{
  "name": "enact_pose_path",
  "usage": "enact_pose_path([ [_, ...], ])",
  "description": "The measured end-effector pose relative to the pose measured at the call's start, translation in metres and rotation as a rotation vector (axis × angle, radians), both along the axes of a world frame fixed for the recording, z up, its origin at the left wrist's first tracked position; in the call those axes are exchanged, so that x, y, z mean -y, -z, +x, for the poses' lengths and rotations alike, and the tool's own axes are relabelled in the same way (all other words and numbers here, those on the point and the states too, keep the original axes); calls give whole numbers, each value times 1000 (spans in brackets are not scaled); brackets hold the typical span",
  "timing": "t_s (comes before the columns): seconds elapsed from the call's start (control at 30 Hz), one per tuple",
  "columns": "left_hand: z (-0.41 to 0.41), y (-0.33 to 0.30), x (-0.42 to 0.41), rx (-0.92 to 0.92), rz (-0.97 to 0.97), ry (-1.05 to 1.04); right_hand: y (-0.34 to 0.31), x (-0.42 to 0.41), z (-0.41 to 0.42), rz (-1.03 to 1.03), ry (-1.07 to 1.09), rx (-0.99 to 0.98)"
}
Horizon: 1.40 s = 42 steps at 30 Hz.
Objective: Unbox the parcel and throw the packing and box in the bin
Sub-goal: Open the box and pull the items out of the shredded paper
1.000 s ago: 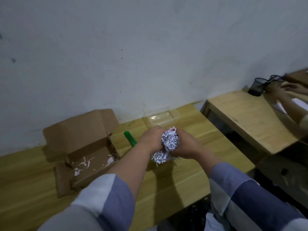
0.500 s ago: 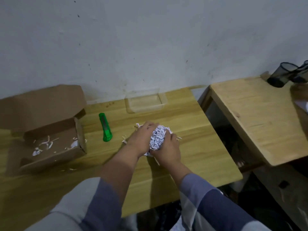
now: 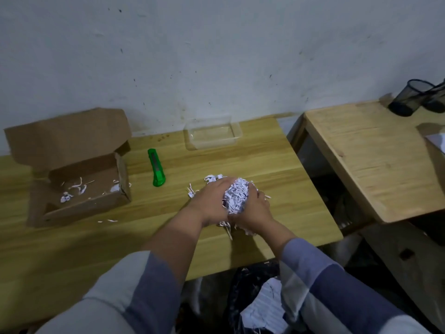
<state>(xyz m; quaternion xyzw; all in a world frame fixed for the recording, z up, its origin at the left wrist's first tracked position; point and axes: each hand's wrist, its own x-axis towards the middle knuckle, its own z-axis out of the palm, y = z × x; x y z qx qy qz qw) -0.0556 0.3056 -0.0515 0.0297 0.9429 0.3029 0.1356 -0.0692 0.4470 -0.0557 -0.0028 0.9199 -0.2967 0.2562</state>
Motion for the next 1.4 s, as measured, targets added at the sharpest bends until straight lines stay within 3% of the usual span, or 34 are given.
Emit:
enact_pose_path([
  [0.1, 2, -10, -1, -21, -47, -59, -10, -10, -12, 63, -141, 58],
  [0.27, 11, -6, -10, -229, 29, -288, -26, -26, -21, 46, -107, -66],
  [0.43, 21, 13, -10, -109, 20, -241, -21, -32, -4, -15, -100, -158],
  [0.63, 28, 16, 4, -69, -14, -182, -26, -57, -8, -350, -3, 33],
  [0.7, 30, 13, 6, -75, -8, -202, -30, -63, -14, -407, 47, 14],
  [0.87, 24, 5, -7, -213, 79, -311, -33, -41, -28, -269, 98, -244],
  [1.0, 20, 11, -17, -121, 12, -294, -20, -13, -25, -124, -84, -179],
  [1.23, 25, 16, -12, -175, 212, -321, -8, -31, -34, -177, 192, -184],
  [1.4, 36, 19, 1, -205, 147, -305, -11, -48, -37, -33, 85, -198],
])
